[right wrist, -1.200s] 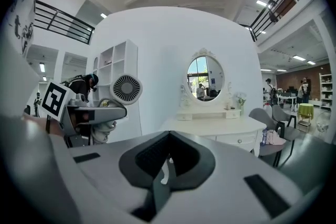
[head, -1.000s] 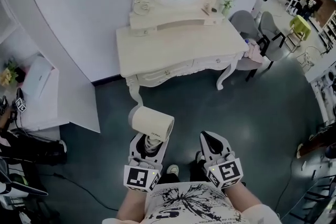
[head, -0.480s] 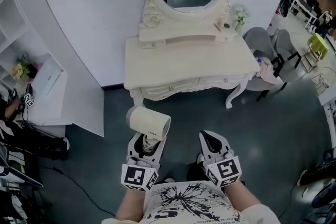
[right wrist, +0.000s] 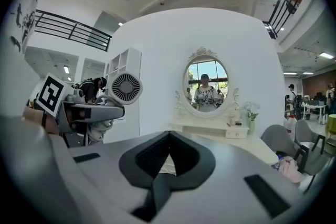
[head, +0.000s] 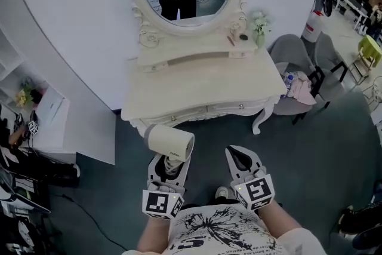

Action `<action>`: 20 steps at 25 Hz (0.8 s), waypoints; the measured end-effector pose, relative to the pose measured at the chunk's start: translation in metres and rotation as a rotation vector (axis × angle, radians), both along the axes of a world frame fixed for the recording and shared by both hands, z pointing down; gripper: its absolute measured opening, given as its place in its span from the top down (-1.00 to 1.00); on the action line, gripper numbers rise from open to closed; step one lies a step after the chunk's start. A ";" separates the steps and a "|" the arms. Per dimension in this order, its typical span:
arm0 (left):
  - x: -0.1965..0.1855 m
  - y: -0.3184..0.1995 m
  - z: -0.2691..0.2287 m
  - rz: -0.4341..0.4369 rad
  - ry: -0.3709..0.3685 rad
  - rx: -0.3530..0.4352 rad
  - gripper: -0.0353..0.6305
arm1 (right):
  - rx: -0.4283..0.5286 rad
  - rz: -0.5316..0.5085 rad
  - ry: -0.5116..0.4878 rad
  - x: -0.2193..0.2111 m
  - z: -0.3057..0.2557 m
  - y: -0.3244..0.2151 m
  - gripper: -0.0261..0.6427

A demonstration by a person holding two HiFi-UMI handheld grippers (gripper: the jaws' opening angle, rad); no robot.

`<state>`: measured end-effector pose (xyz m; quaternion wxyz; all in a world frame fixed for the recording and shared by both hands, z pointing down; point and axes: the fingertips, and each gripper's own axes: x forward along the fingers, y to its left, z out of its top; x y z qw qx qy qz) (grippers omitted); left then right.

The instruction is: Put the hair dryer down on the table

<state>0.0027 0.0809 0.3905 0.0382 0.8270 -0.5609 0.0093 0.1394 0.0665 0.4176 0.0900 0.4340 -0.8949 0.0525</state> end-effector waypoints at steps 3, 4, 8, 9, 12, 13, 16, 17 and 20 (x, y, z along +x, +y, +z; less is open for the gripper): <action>0.028 -0.016 -0.001 0.003 0.012 -0.008 0.15 | -0.011 0.005 -0.007 0.030 0.004 -0.016 0.89; 0.035 -0.020 -0.001 0.005 0.013 -0.009 0.15 | -0.016 0.008 -0.010 0.038 0.006 -0.021 0.89; 0.048 -0.036 0.000 -0.003 -0.011 -0.010 0.15 | -0.041 0.011 -0.020 0.055 0.016 -0.038 0.89; 0.049 -0.040 0.001 -0.006 -0.014 -0.014 0.15 | -0.046 0.007 -0.021 0.056 0.018 -0.041 0.89; 0.047 -0.054 0.006 -0.015 -0.016 -0.027 0.15 | -0.052 -0.003 -0.025 0.054 0.021 -0.053 0.89; 0.046 -0.061 0.007 -0.017 -0.015 -0.029 0.15 | -0.051 -0.004 -0.026 0.052 0.022 -0.058 0.89; 0.043 -0.086 0.010 -0.014 -0.010 -0.028 0.15 | -0.046 -0.003 -0.022 0.049 0.025 -0.080 0.89; 0.042 -0.096 0.012 -0.010 -0.008 -0.029 0.15 | -0.046 0.000 -0.017 0.048 0.026 -0.089 0.89; 0.037 -0.131 0.016 0.003 0.004 -0.035 0.15 | -0.053 0.009 -0.006 0.041 0.029 -0.119 0.89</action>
